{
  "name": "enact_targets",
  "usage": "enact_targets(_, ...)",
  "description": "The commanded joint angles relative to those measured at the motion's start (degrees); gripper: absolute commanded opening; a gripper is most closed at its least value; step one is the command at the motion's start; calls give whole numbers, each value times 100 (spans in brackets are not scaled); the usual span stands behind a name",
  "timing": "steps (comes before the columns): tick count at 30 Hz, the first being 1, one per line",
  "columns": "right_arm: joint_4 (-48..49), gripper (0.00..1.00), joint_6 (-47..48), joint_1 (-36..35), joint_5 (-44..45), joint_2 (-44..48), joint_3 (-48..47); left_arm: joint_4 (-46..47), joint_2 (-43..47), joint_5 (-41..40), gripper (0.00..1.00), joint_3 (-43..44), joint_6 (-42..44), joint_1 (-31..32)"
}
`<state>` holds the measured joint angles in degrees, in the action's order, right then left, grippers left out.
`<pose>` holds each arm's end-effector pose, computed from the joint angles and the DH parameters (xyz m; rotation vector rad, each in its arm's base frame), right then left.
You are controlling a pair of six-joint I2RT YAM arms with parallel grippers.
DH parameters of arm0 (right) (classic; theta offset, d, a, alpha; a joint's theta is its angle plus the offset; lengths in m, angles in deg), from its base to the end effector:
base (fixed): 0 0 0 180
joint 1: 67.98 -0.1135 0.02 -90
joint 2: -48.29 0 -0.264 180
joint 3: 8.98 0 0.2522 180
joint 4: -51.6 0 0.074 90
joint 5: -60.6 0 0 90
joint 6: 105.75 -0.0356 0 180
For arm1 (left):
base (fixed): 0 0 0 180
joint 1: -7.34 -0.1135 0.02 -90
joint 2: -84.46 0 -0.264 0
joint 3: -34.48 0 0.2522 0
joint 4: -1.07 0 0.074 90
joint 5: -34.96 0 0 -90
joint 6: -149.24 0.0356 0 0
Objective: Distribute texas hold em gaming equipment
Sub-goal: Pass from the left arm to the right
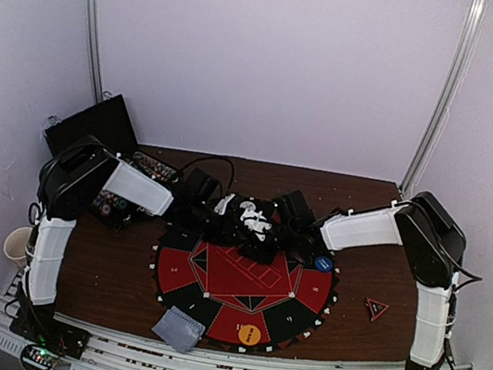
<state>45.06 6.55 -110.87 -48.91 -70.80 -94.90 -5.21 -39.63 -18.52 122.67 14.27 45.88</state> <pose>0.3159 0.3097 0.1375 -1.3791 1.8164 0.5752 0.3374 -0.2959 0.1154 0.2314 2.5888 -1.3923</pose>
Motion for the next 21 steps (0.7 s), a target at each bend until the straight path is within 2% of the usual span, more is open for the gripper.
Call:
enact_targets(1,-574,37,111,11,568,-288,182,-352,-198,-411,0,-28,244,-60)
enact_targets(4,-713,30,193,-20,659,-240,169,-364,-219,-406,0,-6,257,-94)
enact_targets(10,-1051,21,180,-130,685,-191,-35,-548,-285,-487,13,124,422,-116)
enact_targets(21,-2206,8,-127,-136,685,-714,-1039,-484,-490,-263,26,281,525,-308)
